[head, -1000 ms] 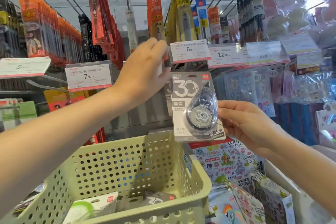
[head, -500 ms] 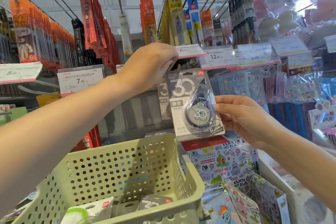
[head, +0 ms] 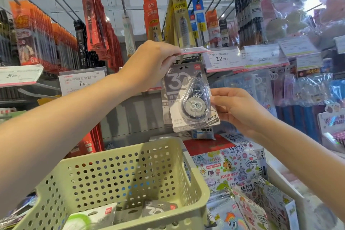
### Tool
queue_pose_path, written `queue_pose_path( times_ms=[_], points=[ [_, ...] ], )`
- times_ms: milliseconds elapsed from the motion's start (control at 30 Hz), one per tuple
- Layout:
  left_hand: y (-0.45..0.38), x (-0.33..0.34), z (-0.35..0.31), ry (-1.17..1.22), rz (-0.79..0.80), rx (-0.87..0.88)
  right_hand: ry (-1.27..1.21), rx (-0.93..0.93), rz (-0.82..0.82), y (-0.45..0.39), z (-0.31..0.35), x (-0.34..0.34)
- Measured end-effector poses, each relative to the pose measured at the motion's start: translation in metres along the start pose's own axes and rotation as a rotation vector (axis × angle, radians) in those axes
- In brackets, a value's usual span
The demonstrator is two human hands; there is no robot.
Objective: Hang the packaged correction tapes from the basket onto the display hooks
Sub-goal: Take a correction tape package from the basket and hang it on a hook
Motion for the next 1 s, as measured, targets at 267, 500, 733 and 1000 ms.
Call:
queue_pose_path(
  times_ms=[267,500,733,1000],
  points=[
    [0.000,0.001,0.001,0.007,0.006,-0.007,-0.011,0.060,-0.009,-0.010,-0.010,-0.002],
    [0.001,0.002,0.001,-0.006,0.034,-0.004,0.011,0.107,0.008,-0.022,-0.026,0.001],
    [0.002,0.003,0.001,-0.015,0.049,0.005,0.056,0.178,-0.048,-0.043,-0.038,0.007],
    [0.006,0.005,-0.002,-0.060,0.064,0.053,0.047,0.196,-0.075,-0.054,-0.048,0.017]
  ],
)
Point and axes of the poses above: each hand's wrist, its own y-axis away from the middle knuckle, its own x-axis out of the palm, z = x × y, the point moved 4 cm from there along -y, towards the middle knuckle, and after that the axes turned 5 degrees about y, right-handed, at the moved point
